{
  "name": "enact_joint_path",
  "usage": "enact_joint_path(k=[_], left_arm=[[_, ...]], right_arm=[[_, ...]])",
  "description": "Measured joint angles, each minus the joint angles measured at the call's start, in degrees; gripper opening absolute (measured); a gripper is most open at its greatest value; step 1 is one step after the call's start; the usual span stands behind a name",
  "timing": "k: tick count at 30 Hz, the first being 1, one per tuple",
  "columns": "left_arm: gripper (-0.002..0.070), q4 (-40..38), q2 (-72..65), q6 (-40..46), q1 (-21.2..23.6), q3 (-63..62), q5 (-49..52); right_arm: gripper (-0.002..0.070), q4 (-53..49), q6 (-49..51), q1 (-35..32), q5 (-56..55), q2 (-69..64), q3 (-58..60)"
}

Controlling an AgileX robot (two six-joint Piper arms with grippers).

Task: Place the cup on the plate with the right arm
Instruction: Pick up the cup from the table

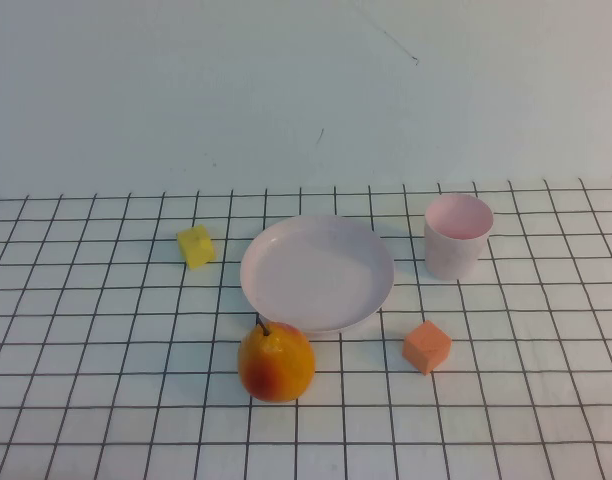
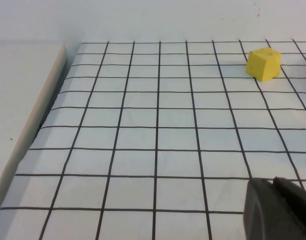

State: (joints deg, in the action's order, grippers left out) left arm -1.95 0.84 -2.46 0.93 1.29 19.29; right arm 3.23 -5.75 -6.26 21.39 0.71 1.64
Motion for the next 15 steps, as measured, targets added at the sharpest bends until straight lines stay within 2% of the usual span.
enact_joint_path(k=[15], left_arm=[[-0.0003,0.0,0.0,0.0,0.0,0.0,0.0]], right_arm=[[-0.0002,0.0,0.0,0.0,0.0,0.0,0.0]])
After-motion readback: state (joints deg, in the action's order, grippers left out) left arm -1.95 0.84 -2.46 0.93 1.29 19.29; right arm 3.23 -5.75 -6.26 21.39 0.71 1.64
